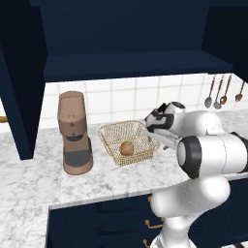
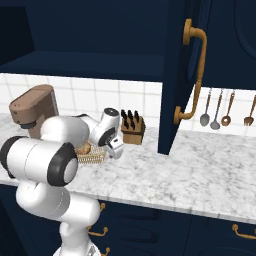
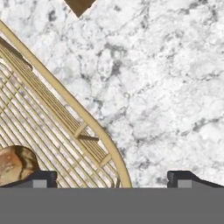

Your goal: Open the cabinet, pick up the bread from the cabinet and place it in the basket. Then move the basket to the dining counter.

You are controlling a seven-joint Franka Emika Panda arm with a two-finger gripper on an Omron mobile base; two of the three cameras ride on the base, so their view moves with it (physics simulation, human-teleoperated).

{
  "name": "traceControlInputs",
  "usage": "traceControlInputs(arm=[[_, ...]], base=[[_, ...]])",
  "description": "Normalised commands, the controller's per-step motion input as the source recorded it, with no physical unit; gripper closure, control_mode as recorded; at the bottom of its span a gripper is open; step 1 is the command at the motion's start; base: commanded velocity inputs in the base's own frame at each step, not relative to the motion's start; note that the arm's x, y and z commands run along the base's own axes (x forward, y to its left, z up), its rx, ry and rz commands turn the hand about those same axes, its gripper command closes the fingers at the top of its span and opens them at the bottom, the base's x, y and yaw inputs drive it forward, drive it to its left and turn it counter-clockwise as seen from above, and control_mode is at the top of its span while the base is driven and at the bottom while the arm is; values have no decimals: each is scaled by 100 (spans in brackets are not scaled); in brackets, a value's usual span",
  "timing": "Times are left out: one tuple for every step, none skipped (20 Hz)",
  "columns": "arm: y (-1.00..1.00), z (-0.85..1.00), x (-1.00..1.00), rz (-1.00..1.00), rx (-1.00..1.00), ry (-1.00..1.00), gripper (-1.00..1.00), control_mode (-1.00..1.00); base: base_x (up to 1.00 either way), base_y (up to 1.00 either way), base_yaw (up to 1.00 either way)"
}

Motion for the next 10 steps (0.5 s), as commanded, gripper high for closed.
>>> traceControlInputs(arm=[[24,-17,8,0,0,2,-100,-100],[29,-22,2,0,0,1,-100,-100],[26,-24,0,0,0,2,-100,-100],[21,-31,1,0,0,2,-100,-100],[13,-36,0,0,0,1,-100,-100],[0,-36,0,0,0,0,-100,-100],[0,-38,0,0,0,0,-100,-100],[0,-40,0,0,0,0,-100,-100],[0,-39,0,0,0,0,-100,-100],[6,-39,-11,3,0,0,-100,-100]], base=[[0,0,0],[0,0,0],[0,0,0],[0,0,0],[0,0,0],[0,0,0],[0,0,0],[0,0,0],[0,0,0],[0,0,0]])
